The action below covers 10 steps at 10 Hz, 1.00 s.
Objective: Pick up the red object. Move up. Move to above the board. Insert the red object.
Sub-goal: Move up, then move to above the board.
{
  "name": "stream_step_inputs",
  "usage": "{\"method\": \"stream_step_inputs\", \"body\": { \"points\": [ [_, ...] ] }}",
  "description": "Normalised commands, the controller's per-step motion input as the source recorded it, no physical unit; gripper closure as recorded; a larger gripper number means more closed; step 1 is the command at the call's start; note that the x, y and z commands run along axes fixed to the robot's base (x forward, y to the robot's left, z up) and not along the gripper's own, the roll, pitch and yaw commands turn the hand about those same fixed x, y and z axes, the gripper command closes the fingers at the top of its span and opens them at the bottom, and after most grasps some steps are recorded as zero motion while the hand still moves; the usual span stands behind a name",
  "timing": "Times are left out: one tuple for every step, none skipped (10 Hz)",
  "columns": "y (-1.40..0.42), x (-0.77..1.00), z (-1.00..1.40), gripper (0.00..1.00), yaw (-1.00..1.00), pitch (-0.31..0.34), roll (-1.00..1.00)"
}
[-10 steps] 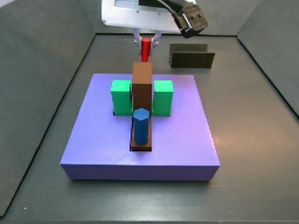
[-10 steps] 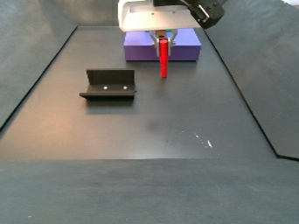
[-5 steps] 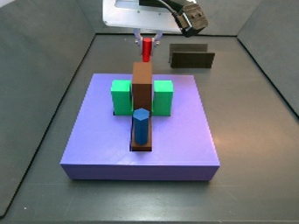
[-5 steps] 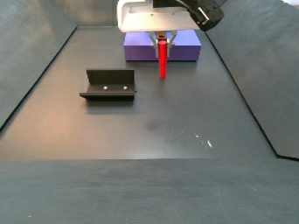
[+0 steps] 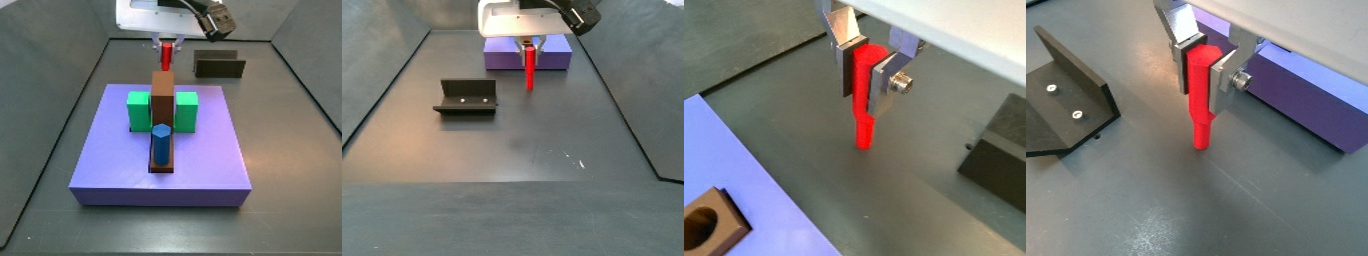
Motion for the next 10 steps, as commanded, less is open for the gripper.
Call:
{"method": "stream_step_inputs", "body": {
  "points": [
    [-0.02, -0.03, 0.82, 1.0, -0.04, 0.011, 0.0],
    [-0.03, -0.08, 0.67, 1.0, -0.04, 0.041, -0.01],
    [-0.01, -0.03, 0.27, 1.0, -0.02, 0.014, -0.04],
    [0.0, 0.0, 1.4, 1.0, 0.0, 0.0, 0.0],
    [0.0, -0.02, 1.4, 1.0, 0.0, 0.029, 0.0],
    [0.0, -0.04, 1.4, 1.0, 0.0, 0.026, -0.02],
    [0.01, 0.0, 1.4, 1.0, 0.0, 0.008, -0.04],
    [0.0, 0.04, 1.4, 1.0, 0.0, 0.046, -0.03],
    [0.0, 0.01, 0.83, 1.0, 0.0, 0.079, -0.02],
    [0.0, 0.02, 0.53, 1.0, 0.0, 0.064, -0.03]
  ]
}}
